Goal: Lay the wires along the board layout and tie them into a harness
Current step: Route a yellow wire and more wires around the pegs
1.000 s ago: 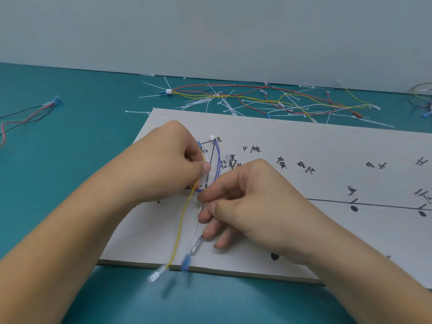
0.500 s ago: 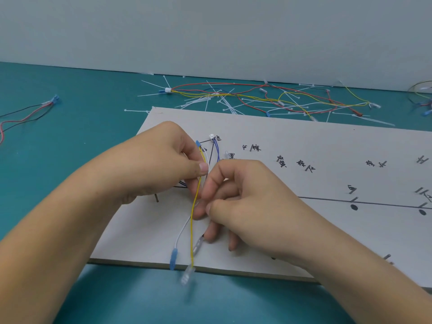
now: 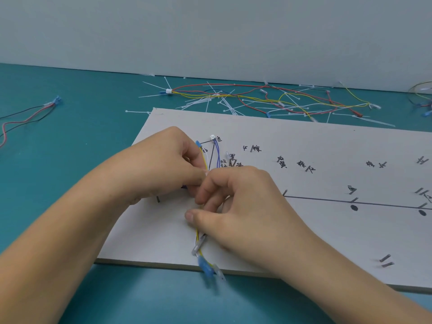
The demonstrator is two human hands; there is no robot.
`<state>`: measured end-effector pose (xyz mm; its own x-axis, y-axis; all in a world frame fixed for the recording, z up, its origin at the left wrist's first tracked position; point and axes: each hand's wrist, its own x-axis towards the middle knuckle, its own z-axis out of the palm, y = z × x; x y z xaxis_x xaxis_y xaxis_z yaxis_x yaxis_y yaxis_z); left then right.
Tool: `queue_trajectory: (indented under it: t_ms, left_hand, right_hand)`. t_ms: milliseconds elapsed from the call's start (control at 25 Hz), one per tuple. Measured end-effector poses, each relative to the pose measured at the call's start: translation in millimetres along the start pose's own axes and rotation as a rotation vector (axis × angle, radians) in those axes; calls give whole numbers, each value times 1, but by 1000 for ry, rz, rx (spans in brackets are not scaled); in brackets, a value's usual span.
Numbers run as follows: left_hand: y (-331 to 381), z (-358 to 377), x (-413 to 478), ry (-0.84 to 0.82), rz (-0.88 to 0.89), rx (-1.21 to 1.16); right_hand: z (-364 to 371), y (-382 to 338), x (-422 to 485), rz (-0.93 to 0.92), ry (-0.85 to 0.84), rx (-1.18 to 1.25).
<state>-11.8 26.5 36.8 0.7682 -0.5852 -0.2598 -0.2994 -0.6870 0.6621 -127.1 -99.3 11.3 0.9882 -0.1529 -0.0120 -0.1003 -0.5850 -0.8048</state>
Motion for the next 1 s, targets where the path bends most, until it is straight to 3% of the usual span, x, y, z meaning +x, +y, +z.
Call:
queue_trajectory:
  t_ms: [280, 1000]
  left_hand:
    - [-1, -1, 1, 1, 0, -6]
    - [-6, -4, 2, -57, 26, -86]
  right_hand:
    - [0, 4, -3, -41, 0, -166]
    - [-13, 4, 2, -8, -157, -55]
